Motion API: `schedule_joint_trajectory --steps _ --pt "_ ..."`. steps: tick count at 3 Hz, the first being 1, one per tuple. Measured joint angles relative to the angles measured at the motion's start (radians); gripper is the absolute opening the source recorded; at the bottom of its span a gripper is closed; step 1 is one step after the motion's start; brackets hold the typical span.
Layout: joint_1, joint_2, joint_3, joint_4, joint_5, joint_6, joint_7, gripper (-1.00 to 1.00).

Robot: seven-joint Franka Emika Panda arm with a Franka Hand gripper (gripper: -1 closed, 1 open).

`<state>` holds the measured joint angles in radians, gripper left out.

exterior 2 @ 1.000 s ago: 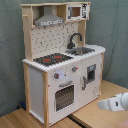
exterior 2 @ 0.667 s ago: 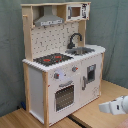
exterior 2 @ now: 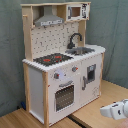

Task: Play with the kitchen

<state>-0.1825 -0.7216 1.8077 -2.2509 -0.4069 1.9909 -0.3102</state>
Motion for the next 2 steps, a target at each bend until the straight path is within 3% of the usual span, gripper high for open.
schedule_joint_trajectory --steps 2 --pt "0.052 -0.147 -0.028 -0.075 0.078 0.086 -0.082 1.00"
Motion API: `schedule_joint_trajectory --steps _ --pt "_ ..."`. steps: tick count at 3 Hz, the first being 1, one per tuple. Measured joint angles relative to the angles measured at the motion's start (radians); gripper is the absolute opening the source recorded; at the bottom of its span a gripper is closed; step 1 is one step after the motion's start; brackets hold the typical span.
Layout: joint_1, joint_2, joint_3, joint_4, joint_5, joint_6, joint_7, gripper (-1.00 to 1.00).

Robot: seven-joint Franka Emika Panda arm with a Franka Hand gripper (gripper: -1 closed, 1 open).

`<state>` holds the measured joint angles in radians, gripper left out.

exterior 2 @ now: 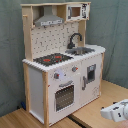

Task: Play with the kitchen

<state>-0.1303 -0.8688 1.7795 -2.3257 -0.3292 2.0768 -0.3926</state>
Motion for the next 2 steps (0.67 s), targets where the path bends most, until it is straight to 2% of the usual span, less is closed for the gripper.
schedule_joint_trajectory --steps 2 --pt "0.055 -0.155 -0.030 -0.079 0.082 0.090 -0.086 1.00"
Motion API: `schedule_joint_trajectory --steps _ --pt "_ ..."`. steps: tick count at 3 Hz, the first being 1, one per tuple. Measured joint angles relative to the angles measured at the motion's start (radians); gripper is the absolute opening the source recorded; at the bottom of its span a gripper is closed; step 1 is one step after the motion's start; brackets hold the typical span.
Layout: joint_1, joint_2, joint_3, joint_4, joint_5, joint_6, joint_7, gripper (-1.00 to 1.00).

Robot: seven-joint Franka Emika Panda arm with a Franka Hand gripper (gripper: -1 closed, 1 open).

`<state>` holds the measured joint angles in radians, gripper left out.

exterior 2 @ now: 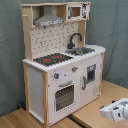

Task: Play with the kitchen

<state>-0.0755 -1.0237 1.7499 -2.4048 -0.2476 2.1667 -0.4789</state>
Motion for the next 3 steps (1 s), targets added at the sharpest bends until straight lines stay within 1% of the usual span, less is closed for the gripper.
schedule_joint_trajectory --steps 3 --pt "0.078 -0.220 -0.043 -0.111 0.116 0.128 -0.123 1.00"
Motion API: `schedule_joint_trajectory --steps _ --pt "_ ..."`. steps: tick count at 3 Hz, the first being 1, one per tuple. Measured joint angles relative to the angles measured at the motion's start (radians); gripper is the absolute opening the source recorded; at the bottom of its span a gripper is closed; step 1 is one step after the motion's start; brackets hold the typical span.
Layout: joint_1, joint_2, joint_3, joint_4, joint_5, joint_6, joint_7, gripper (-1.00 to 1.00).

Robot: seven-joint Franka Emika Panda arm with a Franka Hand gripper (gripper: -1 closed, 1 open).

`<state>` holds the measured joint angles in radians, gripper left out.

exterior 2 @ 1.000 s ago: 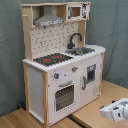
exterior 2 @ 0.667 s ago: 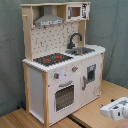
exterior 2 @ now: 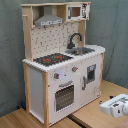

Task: Play with the kitchen

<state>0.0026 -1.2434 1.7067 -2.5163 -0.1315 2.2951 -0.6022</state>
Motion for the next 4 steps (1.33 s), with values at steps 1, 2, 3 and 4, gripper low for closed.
schedule_joint_trajectory --steps 1,2,3,4 --pt "0.025 -0.071 -0.014 -0.036 0.037 0.042 -0.041 1.00" --pt "0.051 -0.144 -0.028 -0.073 0.076 0.084 -0.082 1.00" --pt "0.078 -0.218 -0.043 -0.111 0.114 0.127 -0.123 1.00" --pt "0.103 -0.272 -0.058 -0.148 0.153 0.170 -0.163 1.00"
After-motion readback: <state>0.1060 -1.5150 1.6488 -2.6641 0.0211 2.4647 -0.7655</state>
